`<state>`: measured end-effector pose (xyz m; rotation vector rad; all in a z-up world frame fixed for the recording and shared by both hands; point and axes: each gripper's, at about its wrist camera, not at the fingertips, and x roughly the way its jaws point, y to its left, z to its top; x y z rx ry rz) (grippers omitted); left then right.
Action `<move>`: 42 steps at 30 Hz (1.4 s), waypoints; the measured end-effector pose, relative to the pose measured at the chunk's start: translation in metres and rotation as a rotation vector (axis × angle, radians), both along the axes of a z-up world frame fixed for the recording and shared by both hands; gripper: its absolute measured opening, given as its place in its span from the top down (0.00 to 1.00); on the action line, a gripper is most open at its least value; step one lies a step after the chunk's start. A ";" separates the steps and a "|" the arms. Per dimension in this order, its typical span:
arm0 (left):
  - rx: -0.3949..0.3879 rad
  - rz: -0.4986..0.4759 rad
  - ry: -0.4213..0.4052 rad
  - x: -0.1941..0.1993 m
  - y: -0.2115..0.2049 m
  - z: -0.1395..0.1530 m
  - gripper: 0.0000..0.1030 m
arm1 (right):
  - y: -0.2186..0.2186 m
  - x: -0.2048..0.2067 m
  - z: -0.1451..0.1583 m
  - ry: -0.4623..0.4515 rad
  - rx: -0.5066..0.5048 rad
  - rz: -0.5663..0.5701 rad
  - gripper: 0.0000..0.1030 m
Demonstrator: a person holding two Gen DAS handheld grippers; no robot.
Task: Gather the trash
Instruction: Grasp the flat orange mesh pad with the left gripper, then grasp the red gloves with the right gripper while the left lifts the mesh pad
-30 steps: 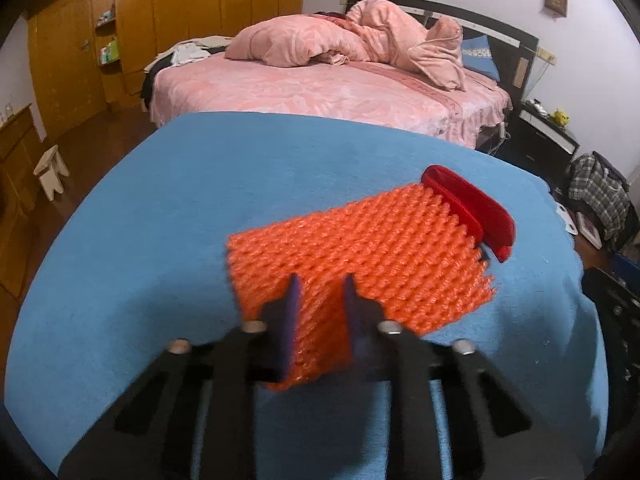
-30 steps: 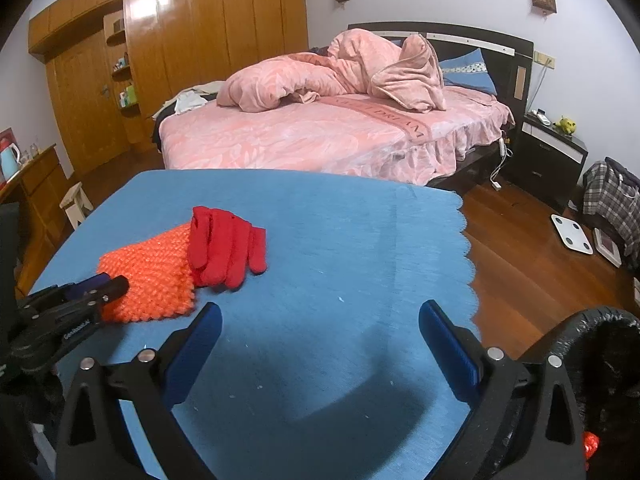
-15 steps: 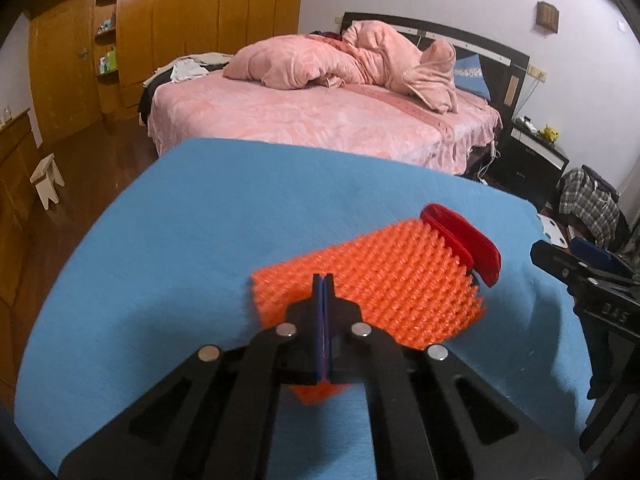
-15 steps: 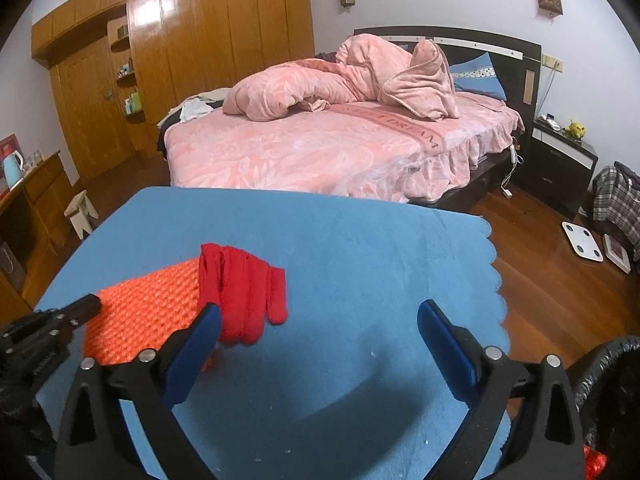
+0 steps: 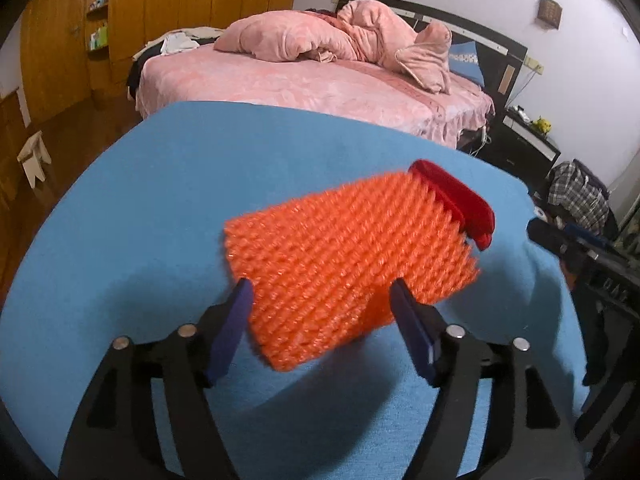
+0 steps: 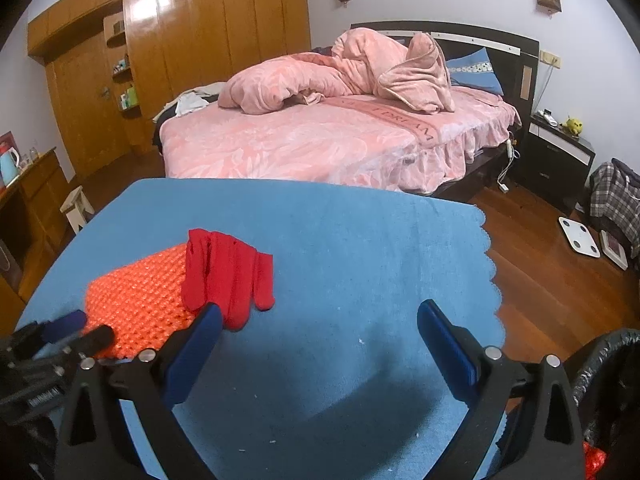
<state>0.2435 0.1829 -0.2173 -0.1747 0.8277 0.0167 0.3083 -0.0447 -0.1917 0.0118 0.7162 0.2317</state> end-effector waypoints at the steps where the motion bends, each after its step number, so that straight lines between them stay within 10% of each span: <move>1: 0.000 0.000 0.005 0.001 -0.001 -0.001 0.30 | -0.001 0.000 0.000 -0.001 0.000 -0.001 0.07; 13: 0.045 0.018 -0.015 -0.003 -0.005 0.004 1.00 | 0.008 0.002 0.000 -0.005 0.003 0.014 0.07; 28: 0.063 0.083 -0.098 -0.011 0.027 0.029 1.00 | 0.036 0.020 -0.012 0.046 0.016 0.081 0.14; 32: 0.068 0.075 -0.110 -0.013 0.024 0.031 1.00 | 0.053 0.027 -0.022 0.089 0.014 0.127 0.38; 35: 0.069 0.073 -0.113 -0.013 0.026 0.031 1.00 | 0.060 0.030 -0.029 0.136 0.038 0.177 0.82; 42: 0.041 0.063 -0.091 -0.014 0.030 0.026 0.98 | 0.052 0.013 -0.022 0.091 0.051 0.159 0.90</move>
